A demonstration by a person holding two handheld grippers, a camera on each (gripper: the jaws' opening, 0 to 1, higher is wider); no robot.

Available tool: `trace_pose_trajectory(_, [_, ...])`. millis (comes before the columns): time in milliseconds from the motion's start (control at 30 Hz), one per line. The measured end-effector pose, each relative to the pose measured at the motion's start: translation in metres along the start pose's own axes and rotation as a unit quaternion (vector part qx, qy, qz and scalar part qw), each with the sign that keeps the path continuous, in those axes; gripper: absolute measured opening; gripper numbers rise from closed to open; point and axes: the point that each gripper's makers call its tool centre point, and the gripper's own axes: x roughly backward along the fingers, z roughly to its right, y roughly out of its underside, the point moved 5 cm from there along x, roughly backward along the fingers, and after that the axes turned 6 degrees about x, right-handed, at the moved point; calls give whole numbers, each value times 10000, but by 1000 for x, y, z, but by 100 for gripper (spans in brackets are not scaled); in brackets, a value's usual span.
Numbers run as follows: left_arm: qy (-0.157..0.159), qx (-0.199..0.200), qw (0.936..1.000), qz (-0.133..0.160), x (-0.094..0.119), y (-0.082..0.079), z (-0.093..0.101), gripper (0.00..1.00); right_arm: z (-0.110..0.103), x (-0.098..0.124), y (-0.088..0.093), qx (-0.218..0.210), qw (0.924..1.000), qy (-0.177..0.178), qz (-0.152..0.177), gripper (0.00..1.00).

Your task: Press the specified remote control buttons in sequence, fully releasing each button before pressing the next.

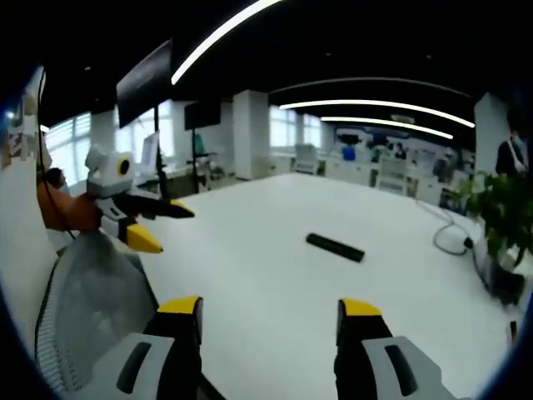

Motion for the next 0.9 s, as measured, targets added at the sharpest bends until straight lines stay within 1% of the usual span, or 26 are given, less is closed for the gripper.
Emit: trace_pose_trajectory(900, [-15,-31,10000,-70,-3,2,0,77,1,1,0,-12,10000,-30,27,63])
